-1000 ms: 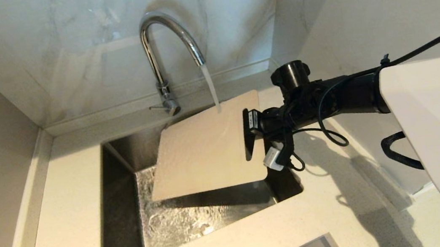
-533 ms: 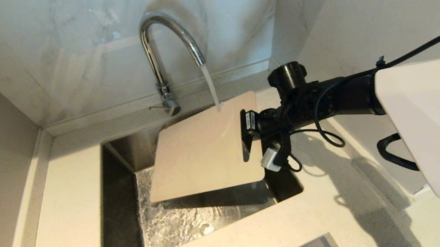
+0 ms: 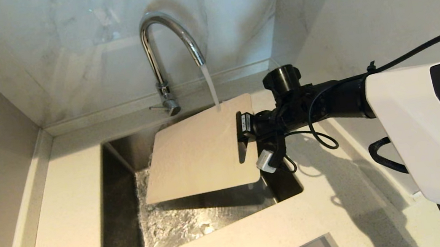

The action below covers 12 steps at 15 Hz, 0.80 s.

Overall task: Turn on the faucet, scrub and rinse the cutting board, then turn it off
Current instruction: Scrub the cutting board underwater

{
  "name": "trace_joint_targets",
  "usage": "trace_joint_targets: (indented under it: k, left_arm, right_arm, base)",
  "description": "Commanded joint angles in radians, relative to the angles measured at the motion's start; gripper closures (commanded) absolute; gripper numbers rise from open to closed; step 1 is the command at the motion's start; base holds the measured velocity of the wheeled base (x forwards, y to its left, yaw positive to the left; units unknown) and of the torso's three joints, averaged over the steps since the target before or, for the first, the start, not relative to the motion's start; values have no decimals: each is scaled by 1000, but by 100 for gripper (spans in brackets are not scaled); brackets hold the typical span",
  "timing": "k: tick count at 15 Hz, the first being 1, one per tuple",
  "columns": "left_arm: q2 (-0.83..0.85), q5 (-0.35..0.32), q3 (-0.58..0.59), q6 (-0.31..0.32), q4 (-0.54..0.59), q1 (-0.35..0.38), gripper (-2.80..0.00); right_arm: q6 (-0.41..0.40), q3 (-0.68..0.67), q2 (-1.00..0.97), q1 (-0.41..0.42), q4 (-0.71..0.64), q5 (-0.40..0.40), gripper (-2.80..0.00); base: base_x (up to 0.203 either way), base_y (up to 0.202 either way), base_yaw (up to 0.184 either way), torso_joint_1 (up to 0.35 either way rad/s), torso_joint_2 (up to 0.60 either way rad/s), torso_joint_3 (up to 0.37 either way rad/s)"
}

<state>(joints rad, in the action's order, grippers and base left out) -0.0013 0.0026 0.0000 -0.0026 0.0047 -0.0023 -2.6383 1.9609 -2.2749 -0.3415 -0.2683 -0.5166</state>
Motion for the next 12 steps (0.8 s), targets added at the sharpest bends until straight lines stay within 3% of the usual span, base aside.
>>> trace_joint_targets:
  k: [1, 7, 12]
  left_arm:
    - [0, 0, 3, 0, 0, 1, 0]
    - [0, 0, 3, 0, 0, 0, 0]
    - [0, 0, 3, 0, 0, 1, 0]
  right_arm:
    - [-15, 2, -5, 0, -2, -3, 0]
    - [-20, -24, 14, -1, -3, -3, 0]
    - [-19, -126, 94, -18, -2, -5, 0]
  base:
    - [0, 0, 0, 0, 0, 0]
    - [0, 0, 0, 0, 0, 0]
    - [0, 0, 0, 0, 0, 0]
